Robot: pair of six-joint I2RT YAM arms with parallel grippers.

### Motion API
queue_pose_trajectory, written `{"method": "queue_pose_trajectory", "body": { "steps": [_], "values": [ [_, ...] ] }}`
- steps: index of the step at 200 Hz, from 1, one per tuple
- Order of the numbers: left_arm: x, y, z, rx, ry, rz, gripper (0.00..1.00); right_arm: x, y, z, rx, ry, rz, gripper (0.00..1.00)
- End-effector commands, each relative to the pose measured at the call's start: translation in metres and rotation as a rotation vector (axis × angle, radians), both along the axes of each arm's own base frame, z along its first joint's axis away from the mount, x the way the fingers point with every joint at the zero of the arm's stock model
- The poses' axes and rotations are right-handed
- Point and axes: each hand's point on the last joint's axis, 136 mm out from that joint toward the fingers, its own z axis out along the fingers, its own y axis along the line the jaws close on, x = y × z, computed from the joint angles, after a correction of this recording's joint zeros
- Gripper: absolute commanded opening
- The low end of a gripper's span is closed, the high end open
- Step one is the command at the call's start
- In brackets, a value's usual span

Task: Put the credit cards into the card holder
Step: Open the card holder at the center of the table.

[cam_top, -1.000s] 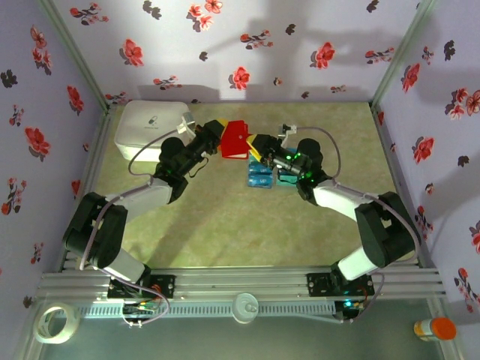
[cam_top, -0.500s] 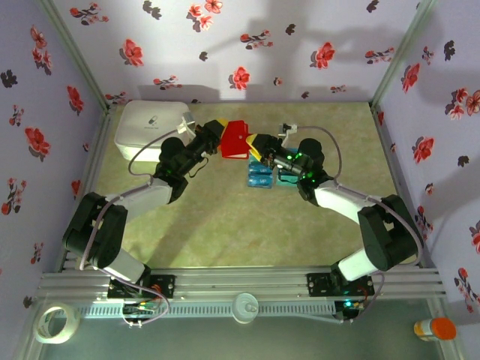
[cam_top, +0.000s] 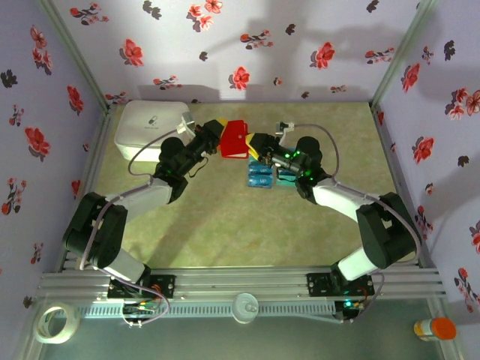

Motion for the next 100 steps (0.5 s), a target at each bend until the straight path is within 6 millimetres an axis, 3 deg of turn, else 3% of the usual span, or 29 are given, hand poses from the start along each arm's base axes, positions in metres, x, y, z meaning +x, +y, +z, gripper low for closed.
{"method": "queue_pose_trajectory", "body": {
  "steps": [1,25,72,100],
  "values": [
    [-0.004,-0.002,0.012,-0.022,-0.05,-0.014,0.0,-0.004,0.011,0.014,0.04,-0.026,0.05,0.36],
    [-0.004,-0.003,0.01,-0.02,-0.046,-0.016,0.0,-0.004,0.013,0.017,0.065,-0.031,0.065,0.26],
    [-0.005,-0.003,0.009,-0.021,-0.044,-0.017,0.0,-0.007,0.015,0.025,0.089,-0.051,0.085,0.29],
    [-0.004,-0.003,0.007,-0.019,-0.039,-0.017,0.0,-0.01,0.015,0.031,0.106,-0.064,0.097,0.15]
  ]
}}
